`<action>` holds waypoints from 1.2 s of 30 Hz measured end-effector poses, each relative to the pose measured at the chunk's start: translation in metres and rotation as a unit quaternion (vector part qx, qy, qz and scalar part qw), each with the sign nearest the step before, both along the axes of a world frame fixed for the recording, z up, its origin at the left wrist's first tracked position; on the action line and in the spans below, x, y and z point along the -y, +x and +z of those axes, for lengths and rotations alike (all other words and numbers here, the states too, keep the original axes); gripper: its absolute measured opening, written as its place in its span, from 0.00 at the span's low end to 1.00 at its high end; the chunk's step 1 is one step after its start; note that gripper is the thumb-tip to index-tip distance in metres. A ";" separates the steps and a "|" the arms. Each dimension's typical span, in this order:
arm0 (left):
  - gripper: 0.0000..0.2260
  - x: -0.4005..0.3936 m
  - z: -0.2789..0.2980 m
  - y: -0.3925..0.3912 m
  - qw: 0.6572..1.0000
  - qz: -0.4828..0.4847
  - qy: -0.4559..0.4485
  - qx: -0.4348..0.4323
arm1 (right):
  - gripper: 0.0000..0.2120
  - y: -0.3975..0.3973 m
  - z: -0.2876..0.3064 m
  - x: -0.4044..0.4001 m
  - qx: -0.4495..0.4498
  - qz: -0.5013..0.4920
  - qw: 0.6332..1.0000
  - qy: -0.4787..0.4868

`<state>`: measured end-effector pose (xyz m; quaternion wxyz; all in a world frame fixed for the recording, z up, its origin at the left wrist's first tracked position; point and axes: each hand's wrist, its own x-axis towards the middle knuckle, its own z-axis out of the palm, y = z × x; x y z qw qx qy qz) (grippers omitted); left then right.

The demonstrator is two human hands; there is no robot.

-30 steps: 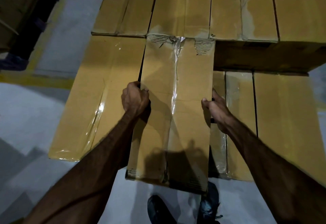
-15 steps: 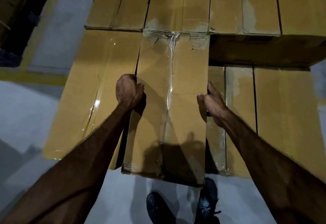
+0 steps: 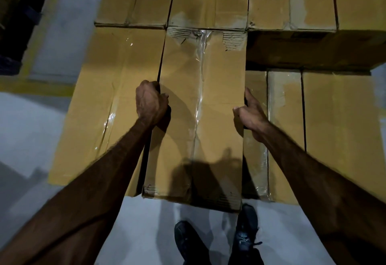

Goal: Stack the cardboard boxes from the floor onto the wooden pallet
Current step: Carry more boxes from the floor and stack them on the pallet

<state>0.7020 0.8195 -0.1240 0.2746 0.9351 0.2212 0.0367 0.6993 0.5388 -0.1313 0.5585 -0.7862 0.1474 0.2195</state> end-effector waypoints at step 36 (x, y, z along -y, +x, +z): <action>0.37 -0.051 -0.024 -0.291 0.990 -0.140 -0.011 -0.028 | 0.65 -0.243 -0.038 -0.012 -0.186 -0.170 0.961 0.112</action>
